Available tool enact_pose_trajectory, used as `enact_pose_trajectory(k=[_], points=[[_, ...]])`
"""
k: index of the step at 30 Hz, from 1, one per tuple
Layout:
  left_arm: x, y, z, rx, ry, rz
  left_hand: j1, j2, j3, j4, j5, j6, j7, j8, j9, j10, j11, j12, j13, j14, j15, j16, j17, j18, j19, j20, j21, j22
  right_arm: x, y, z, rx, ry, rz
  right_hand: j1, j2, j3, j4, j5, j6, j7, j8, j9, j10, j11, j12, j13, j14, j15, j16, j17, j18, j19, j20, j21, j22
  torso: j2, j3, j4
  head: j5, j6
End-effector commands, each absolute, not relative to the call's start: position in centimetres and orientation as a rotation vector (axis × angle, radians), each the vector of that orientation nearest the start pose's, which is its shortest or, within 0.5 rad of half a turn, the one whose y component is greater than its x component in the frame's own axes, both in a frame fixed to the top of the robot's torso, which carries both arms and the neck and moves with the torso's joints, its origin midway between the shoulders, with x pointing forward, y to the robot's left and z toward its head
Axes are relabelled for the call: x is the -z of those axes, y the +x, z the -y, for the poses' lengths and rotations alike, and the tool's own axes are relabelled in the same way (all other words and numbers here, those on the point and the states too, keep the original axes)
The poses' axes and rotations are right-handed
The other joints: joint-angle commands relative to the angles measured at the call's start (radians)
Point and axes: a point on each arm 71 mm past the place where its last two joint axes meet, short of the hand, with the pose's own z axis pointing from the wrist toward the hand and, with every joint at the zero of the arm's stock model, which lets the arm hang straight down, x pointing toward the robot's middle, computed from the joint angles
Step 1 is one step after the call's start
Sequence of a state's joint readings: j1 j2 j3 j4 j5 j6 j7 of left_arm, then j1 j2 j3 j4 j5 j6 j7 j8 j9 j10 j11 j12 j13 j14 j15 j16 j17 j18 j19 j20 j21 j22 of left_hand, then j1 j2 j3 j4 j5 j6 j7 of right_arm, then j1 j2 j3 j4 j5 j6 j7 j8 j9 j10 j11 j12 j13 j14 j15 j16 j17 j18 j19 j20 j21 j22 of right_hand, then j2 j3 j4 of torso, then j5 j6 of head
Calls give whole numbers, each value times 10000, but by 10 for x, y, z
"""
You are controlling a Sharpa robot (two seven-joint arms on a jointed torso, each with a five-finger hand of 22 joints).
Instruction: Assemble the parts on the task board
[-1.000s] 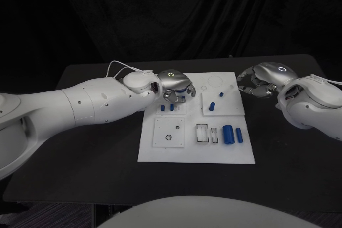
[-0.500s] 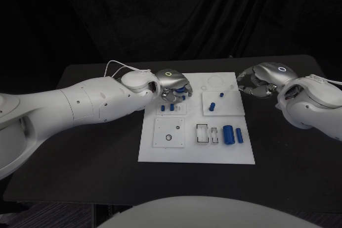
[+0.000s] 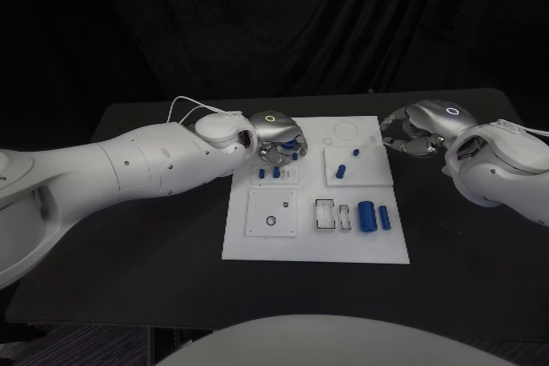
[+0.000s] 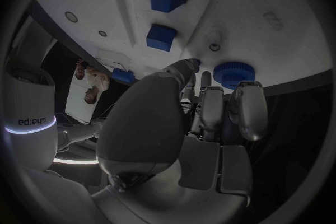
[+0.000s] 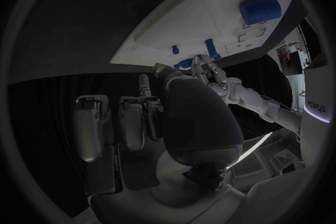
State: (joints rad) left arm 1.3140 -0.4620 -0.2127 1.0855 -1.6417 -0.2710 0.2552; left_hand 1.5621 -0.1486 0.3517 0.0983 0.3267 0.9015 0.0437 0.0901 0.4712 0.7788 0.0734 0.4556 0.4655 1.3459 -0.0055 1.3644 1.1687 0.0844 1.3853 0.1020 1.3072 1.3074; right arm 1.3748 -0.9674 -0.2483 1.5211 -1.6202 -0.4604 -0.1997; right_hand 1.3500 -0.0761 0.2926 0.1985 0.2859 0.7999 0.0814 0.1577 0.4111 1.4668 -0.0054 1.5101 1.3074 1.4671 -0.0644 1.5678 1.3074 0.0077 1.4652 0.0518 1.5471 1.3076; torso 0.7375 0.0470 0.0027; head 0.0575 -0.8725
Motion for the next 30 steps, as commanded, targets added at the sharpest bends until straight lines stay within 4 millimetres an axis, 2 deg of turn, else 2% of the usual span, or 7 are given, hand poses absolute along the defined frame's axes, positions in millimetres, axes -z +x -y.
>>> enact_pose_trajectory(k=[1,9,15,21,30], points=[[202,536,-105,7140,7774,-15720,-89,82,89,-9,-87,152,-1,86,37,158,-39,73,21,89,-14,64,33,-181,37,-31,7,1768,163,488,272,-3295,-2365,-15199,13,56,32,-12,-18,95,-2,-38,-11,399,-69,-10,1883,1037,-61,29,2634,3,874,-88,-35,2526,2,9,-10,32,-1],[201,536,-105,7267,7859,-15594,-133,181,181,-145,-96,598,199,287,173,769,-320,193,44,282,-222,232,233,-197,100,-140,85,1791,163,488,272,-3287,-2372,-15216,13,56,32,-12,-18,95,-2,-38,-11,399,-69,-10,1883,1037,-61,29,2634,3,874,-88,-35,2526,3,5,-7,44,-1],[201,536,-106,7316,7857,-15423,-182,276,192,-223,-118,894,266,426,285,1159,-461,189,38,414,-351,325,358,-235,226,-219,240,1840,163,488,272,-3272,-2366,-15230,13,56,32,-12,-18,95,-2,-38,-11,399,-69,-10,1883,1037,-61,29,2634,3,874,-88,-35,2526,-5,5,1,19,-1],[200,536,-108,7337,7798,-15167,-202,353,177,-303,-112,1130,255,532,382,1556,-520,173,20,506,-410,377,426,-265,324,-270,363,1878,163,488,273,-3256,-2349,-15227,-4,56,52,-29,-17,113,8,-59,-27,382,-62,-27,1858,1037,-58,29,2634,7,865,-87,-50,2520,-11,-3,-2,24,-1],[194,531,-124,7395,7523,-14440,-237,289,158,-365,-78,1202,258,531,419,1753,-526,16,-72,583,-432,398,445,-280,384,-311,427,1896,163,487,276,-3227,-2308,-15214,-4,56,52,-29,-17,113,8,-59,-27,382,-62,-27,1858,1037,-58,29,2634,7,865,-87,-50,2520,-10,-3,-27,60,-1]])
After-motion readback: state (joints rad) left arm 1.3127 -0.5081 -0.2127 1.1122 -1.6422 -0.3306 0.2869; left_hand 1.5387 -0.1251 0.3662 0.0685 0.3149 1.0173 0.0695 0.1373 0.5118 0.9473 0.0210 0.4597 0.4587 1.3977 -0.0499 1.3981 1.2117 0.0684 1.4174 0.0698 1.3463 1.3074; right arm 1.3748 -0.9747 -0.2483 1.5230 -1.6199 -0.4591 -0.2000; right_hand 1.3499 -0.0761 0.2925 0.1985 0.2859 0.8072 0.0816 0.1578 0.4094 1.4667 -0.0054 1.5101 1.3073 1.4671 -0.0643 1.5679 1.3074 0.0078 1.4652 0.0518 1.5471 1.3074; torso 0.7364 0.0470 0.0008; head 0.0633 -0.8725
